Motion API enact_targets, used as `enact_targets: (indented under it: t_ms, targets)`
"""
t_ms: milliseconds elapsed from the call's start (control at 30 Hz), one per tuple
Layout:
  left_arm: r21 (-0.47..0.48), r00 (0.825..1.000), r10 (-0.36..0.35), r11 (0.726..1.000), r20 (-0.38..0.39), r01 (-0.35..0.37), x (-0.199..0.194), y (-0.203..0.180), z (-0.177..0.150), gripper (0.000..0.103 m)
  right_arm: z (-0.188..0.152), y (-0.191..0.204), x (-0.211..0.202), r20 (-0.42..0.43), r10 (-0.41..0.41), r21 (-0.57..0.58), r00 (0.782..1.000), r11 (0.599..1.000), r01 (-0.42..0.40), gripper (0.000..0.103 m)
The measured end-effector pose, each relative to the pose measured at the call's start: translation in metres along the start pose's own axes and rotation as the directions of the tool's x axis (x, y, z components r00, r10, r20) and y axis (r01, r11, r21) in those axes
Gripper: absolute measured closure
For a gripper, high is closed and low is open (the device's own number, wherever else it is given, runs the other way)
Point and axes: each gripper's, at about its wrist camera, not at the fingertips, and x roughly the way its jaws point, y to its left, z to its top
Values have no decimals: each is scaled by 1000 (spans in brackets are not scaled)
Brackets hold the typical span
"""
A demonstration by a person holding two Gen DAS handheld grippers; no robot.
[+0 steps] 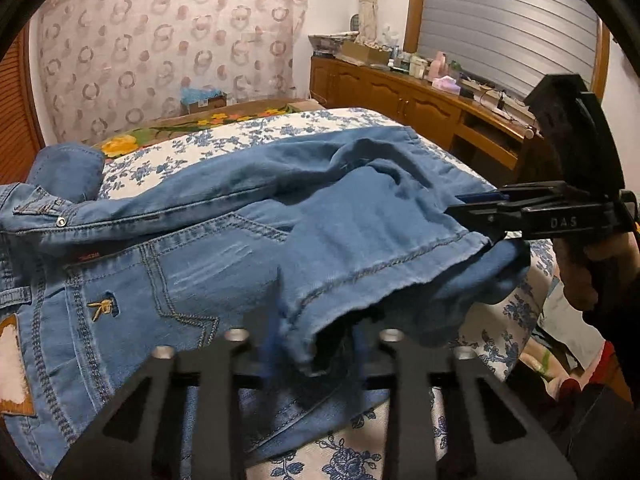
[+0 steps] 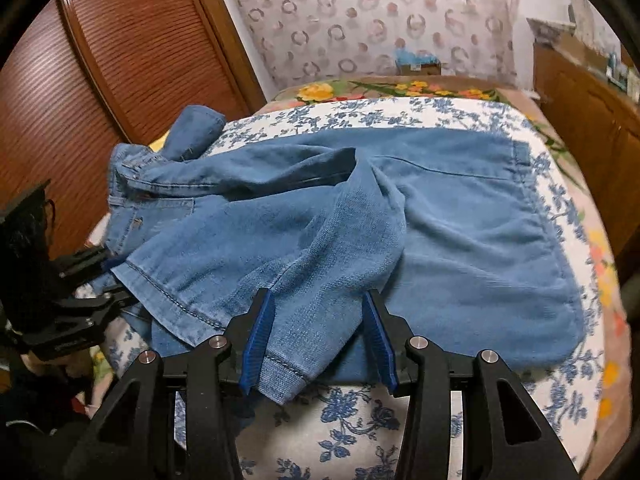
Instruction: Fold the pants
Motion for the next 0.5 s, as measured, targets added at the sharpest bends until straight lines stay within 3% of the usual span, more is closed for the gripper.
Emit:
enact_targets:
  t_ms: [100, 267, 500]
  targets:
    - [7, 1000, 1, 1000, 29, -1, -12, 0, 2, 88, 5, -2, 2, 6, 70, -9, 998, 998, -70, 93]
    - [-12, 994, 1, 1000, 108, 0, -49, 7, 6, 92, 23, 14, -16, 99, 109, -89, 989, 991, -100, 98]
    - [-60, 984, 29, 998, 175, -19, -99, 27, 3, 92, 73, 54, -43, 201, 199, -205, 959, 966, -157, 98]
